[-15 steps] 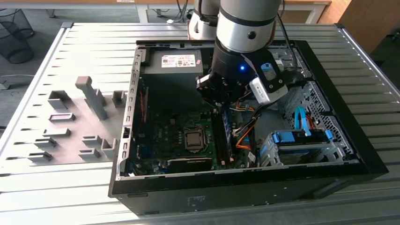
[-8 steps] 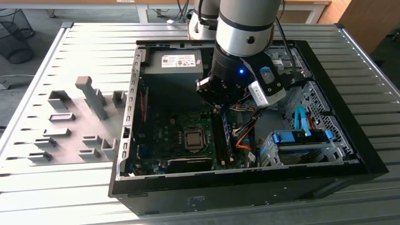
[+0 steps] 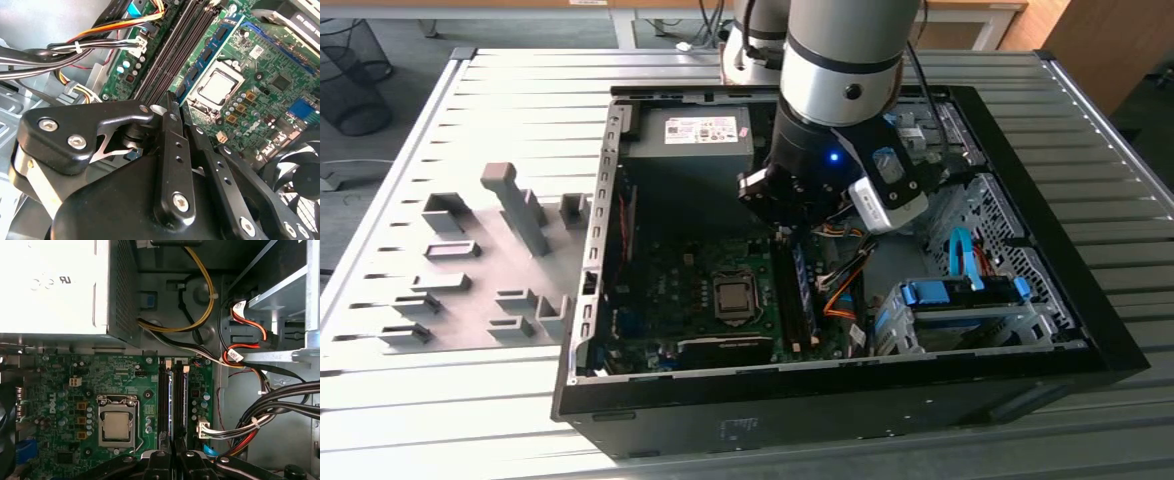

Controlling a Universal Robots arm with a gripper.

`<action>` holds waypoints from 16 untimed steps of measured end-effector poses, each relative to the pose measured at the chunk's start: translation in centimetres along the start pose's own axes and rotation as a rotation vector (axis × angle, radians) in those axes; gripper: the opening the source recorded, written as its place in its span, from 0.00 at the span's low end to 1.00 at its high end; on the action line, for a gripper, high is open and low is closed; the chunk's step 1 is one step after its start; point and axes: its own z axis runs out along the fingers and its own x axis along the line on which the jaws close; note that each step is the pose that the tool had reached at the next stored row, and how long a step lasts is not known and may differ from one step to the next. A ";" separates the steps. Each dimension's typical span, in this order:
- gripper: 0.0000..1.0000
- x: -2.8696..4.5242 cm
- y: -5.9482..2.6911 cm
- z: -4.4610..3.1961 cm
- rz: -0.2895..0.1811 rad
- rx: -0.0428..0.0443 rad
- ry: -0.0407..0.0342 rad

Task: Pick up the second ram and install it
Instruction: 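Insert the second ram into the second slot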

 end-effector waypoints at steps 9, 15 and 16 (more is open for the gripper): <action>0.14 0.00 -0.01 0.77 0.000 0.0001 0.0001; 0.14 0.01 0.00 0.78 0.000 -0.0001 0.0000; 0.14 0.02 0.00 0.82 0.000 -0.0003 0.0000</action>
